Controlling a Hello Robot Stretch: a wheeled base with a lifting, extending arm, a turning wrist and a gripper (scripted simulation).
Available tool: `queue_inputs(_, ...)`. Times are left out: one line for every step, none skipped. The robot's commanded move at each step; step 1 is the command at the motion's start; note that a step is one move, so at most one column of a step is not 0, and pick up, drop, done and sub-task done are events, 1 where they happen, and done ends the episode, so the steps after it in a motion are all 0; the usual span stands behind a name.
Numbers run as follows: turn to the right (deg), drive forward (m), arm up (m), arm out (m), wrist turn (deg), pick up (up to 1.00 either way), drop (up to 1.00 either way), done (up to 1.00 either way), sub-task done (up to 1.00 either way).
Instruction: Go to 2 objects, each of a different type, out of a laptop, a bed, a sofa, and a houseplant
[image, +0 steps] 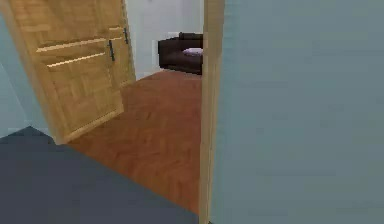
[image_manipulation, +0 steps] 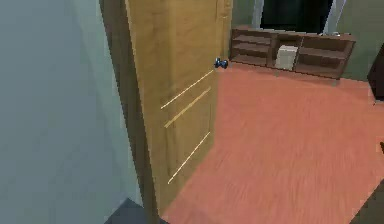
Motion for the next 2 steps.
queue_inputs(-21.0, 0.0, 0.0, 0.0, 0.0, 0.0, 0.0, 0.0, 0.0)
queue_inputs(0.0, 0.75, 0.0, 0.0, 0.0, 0.0, 0.0, 0.0, 0.0)
